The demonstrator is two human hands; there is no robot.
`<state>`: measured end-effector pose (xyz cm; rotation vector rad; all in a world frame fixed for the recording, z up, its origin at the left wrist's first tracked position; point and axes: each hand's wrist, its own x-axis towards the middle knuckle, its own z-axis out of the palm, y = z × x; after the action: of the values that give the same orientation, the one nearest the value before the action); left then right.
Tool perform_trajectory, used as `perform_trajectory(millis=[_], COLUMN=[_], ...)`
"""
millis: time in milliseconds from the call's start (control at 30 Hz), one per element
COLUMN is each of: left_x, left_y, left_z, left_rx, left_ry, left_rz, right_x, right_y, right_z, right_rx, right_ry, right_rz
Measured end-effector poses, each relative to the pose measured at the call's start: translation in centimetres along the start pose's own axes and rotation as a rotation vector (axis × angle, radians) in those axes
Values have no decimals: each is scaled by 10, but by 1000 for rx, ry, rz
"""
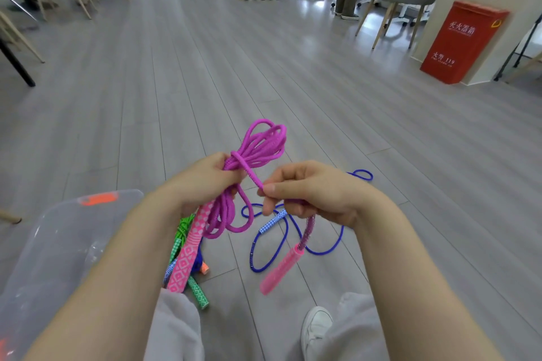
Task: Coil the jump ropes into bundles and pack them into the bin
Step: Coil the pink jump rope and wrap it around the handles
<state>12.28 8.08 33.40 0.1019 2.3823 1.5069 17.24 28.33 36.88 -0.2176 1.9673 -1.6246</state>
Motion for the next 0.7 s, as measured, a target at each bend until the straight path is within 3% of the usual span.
perform_trajectory(millis=[100,267,467,567,700], left_x=[-12,-32,-48,-57,-63], left_y=[14,26,25,30,33], left_z=[-7,-18,-11,-4,7], left_rx=[-252,-220,99,366,709], left_ry=[-100,-260,-422,-496,-540], left_rz=[35,51,79,164,223], right_x=[4,10,8,10,15], right_y=[5,13,23,26,20], right_z=[1,-3,-13,-16,-8], right_rx=[-24,-109,-272,-341,-347], right_ry=[-69,-60,-42,-178,-180], right_rz=[54,68,31,94,106])
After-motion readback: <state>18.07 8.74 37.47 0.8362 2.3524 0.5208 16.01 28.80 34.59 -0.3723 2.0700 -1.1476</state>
